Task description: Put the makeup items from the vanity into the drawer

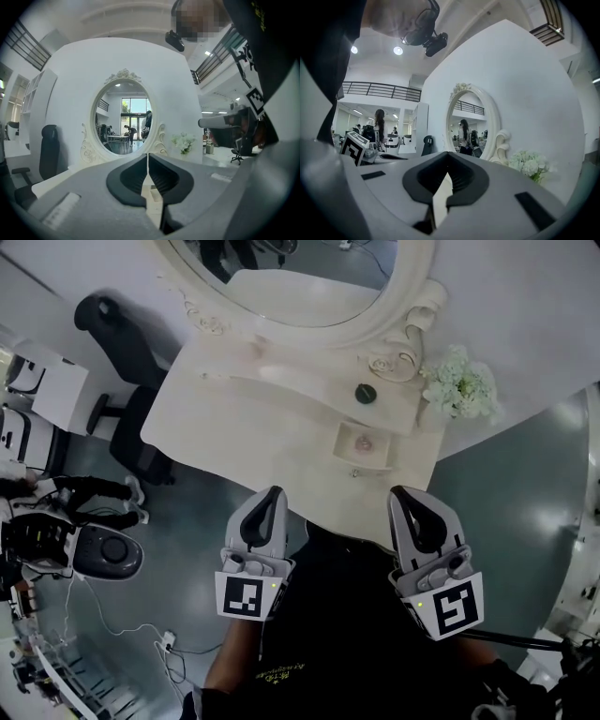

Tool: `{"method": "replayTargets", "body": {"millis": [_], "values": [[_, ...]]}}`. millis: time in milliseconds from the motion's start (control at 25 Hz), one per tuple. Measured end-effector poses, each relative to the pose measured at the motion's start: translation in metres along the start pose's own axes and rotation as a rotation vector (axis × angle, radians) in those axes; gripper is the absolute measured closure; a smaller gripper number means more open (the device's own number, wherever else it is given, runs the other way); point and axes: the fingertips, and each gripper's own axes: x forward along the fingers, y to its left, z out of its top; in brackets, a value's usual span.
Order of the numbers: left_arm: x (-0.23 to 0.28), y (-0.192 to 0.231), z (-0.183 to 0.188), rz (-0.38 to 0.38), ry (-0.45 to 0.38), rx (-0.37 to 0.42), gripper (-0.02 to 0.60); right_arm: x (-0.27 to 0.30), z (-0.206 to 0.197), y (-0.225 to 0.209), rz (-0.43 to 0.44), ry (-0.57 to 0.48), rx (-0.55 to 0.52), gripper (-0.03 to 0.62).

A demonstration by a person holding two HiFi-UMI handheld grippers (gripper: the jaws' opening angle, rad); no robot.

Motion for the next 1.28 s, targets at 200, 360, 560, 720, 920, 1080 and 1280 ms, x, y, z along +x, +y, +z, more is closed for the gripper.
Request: {"method": "replayTargets", "body": {"millis": [200, 360, 560, 720, 920, 1080, 1280], "values": [[-0.004, -0.014, 0.002, 0.011, -0.015, -0.001, 0.558, -0.008, 0.001, -0.003, 0.02, -0.005, -0.016, 0.592], [-0.006, -0.017, 0.0, 0.016, -0.026, 0.0, 0.558, -0.008, -0.004, 0.0, 0.035, 0.014, -0.048, 0.592], [-0.009, -0.017, -0.001, 0.024, -0.035, -0.004, 0.558, -0.007, -0.01, 0.006, 0.051, 0.034, -0.057, 0.594], [-0.012, -0.017, 0.003, 0.03, -0.056, -0.018, 0.558, -0.006, -0.007, 0.008, 0.056, 0.026, -0.053, 0.594], [-0.014, -0.014, 0.0, 0.037, -0.027, -0.01, 0.558, -0.004, -0.006, 0.009, 0.058, 0.023, -0.05, 0.594], [-0.013, -0.012, 0.007, 0.027, -0.073, -0.009, 0.558, 0.0, -0.004, 0.01, 0.06, 0.021, -0.05, 0.594], [-0.011, -0.009, 0.006, 0.024, -0.077, -0.016, 0.559, 0.004, -0.009, 0.01, 0.055, 0.031, -0.053, 0.594]]}}
